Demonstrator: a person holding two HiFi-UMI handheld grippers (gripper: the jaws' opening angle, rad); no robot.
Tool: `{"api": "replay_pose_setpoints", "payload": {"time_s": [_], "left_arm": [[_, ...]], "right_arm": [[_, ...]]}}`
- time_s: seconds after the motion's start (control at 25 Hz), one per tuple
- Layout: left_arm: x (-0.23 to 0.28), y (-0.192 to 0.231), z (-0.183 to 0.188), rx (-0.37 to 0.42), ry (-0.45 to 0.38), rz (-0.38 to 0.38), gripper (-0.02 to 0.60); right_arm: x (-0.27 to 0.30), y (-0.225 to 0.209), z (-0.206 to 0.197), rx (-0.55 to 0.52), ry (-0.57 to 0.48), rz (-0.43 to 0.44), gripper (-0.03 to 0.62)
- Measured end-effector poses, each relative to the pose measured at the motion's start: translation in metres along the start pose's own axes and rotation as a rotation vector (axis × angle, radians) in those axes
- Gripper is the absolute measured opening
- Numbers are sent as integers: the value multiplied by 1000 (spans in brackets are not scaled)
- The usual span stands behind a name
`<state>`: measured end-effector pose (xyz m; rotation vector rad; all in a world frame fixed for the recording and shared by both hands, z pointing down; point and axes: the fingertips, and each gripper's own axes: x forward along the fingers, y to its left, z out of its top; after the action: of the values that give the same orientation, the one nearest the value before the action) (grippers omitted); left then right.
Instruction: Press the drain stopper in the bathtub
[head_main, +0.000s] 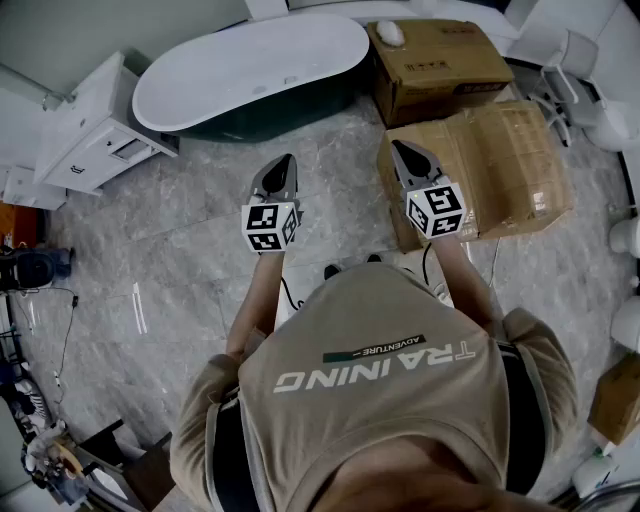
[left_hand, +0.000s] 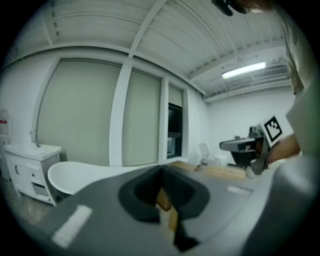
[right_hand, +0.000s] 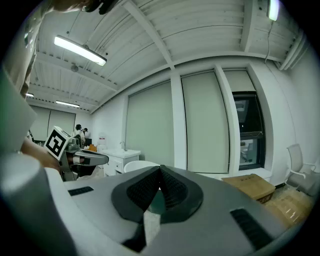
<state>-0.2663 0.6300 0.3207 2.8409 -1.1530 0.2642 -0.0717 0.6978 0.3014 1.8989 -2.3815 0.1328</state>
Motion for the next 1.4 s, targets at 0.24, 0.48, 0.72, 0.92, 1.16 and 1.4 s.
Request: {"api": "replay_pose_setpoints", "payload": {"time_s": [0.24, 0.48, 0.72, 0.92, 1.16, 1.4], "left_arm": [[4, 0, 2, -8, -7, 32, 2], [15, -3, 7, 20, 2, 57, 3], [23, 5, -4, -8, 36, 113, 2], [48, -11, -12, -32, 29, 128, 3], [87, -8, -16, -32, 55, 125, 3], [136, 16, -29, -57, 88, 83, 3]], "right_arm": [[1, -8, 2, -12, -2, 20, 8], [13, -29, -4, 18, -18, 26, 9], [26, -45, -20, 41, 15, 58, 8], [28, -74, -40, 59, 40, 48, 8], [42, -102, -60, 122, 79, 44, 8], [84, -121, -70, 117, 120, 40, 9]]}}
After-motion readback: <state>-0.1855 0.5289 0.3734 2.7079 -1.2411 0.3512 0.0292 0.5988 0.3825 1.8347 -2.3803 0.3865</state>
